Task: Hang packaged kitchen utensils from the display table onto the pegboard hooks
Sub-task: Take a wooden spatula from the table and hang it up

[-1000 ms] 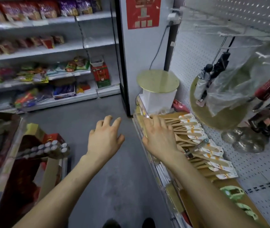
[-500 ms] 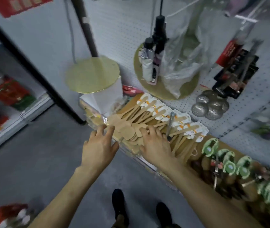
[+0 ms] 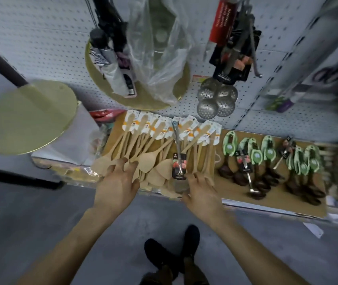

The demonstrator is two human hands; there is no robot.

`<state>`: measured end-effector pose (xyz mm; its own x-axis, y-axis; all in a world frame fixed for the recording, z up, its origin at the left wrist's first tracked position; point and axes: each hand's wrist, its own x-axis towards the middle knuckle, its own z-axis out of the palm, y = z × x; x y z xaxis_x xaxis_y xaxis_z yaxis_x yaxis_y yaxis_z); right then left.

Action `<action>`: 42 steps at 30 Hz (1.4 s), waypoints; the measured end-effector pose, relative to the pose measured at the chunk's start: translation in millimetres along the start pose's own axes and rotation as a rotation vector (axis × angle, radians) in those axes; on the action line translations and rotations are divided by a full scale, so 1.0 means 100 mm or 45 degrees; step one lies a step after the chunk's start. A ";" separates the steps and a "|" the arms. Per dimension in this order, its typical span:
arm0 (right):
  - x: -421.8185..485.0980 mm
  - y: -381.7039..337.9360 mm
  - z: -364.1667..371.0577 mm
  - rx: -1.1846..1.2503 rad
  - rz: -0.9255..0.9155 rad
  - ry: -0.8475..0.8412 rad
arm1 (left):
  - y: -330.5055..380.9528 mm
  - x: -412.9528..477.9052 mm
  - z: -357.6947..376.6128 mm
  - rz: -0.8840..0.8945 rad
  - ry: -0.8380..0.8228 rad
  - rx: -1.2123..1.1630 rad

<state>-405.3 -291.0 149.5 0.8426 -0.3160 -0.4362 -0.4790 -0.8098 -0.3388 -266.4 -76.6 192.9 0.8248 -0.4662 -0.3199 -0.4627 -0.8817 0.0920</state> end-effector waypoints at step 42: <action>2.54 0.55 1.39 0.625 0.327 0.215 | 0.17 3.32 1.81 0.382 -0.481 -0.774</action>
<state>-251.8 -346.8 -95.8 0.6922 -0.5795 -0.4301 -0.6977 -0.3850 -0.6041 -58.8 -233.4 -82.5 0.4754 -0.7312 -0.4892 -0.2993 -0.6573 0.6916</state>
